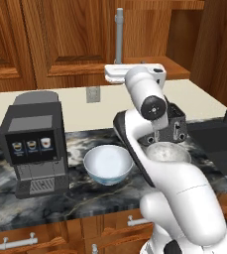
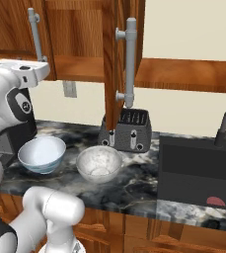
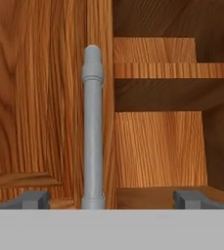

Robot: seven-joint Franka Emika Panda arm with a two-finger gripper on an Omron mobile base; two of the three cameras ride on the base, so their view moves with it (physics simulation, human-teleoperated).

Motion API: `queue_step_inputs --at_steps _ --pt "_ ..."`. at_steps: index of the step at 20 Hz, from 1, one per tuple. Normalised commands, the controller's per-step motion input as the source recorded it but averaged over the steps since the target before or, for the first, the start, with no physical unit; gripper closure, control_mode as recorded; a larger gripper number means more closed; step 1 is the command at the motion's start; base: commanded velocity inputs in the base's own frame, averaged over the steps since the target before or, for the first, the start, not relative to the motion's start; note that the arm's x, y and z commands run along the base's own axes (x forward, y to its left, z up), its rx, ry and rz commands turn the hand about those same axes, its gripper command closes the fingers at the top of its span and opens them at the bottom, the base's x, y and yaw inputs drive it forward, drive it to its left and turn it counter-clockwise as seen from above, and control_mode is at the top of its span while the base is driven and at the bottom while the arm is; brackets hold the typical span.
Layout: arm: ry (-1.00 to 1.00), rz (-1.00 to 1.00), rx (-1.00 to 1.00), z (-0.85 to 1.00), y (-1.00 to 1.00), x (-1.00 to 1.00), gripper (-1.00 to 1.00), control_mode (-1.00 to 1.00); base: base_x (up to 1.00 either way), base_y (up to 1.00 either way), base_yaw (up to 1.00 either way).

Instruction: Open the cabinet. Pick the bowls from the counter and place them in the cabinet. Then close the cabinet.

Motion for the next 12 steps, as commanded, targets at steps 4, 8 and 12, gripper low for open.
queue_step_inputs --at_steps 4,8,12 --pt "0.0 0.0 0.0 -0.02 0.21 0.38 -1.0 -1.0 0.0 0.0 0.0" --pt "0.0 0.0 0.0 0.0 0.16 0.38 -1.0 -1.0 0.0 0.0 0.0" --pt "0.0 0.0 0.0 0.0 0.08 0.38 -1.0 -1.0 0.0 0.0 0.0"
